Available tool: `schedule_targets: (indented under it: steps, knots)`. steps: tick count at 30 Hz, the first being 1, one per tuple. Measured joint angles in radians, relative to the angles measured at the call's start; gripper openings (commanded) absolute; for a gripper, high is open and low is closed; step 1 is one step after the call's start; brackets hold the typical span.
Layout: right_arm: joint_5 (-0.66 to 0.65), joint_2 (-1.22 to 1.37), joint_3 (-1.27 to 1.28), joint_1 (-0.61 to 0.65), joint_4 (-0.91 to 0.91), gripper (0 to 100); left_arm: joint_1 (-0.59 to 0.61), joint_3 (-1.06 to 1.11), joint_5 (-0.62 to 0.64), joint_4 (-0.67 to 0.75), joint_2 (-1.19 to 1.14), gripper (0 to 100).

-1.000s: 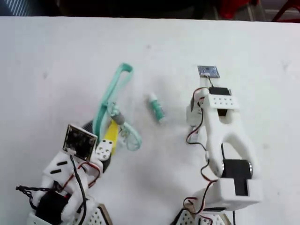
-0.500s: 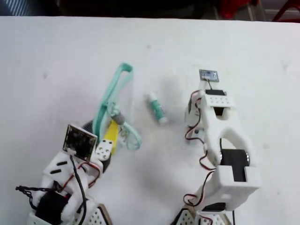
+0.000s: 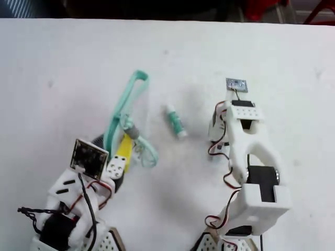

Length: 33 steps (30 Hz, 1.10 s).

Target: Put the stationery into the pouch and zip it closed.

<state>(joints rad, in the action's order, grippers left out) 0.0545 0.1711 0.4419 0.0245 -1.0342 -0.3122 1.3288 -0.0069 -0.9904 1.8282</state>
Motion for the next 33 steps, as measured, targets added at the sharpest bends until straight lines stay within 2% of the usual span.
schedule_targets:
  steps: [25,33]
  knots:
    - [0.000,-0.037,0.009,0.008,0.002,1.6,0.000,0.000,0.000,0.000,0.000,3]
    - [0.000,-0.037,0.009,0.112,0.002,1.7,0.000,0.000,0.000,0.000,0.000,3]
